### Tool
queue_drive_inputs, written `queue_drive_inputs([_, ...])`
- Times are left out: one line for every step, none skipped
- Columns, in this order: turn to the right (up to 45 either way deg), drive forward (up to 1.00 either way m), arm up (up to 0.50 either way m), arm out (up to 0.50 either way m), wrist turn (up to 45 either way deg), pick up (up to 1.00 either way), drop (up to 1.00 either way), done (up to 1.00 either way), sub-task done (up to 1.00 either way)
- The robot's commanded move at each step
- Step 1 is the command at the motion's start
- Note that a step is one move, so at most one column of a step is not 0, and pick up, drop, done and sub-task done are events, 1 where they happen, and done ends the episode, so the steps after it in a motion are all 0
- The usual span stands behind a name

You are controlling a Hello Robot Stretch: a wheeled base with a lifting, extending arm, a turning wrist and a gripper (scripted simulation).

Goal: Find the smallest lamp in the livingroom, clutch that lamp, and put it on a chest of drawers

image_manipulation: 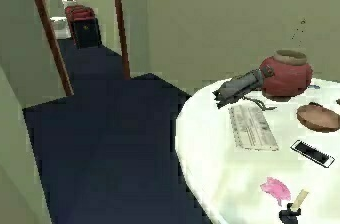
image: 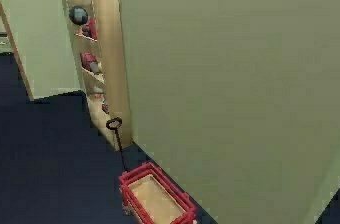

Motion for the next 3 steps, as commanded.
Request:
queue_drive_inputs([-36.0,0.00,0.00,0.00,0.0,0.00,0.00,0.00,0.00])
queue_drive_inputs([0.0,0.05,0.00,0.00,0.0,0.00,0.00,0.00,0.00])
queue_drive_inputs([45.0,0.00,0.00,0.00,0.0,0.00,0.00,0.00,0.00])
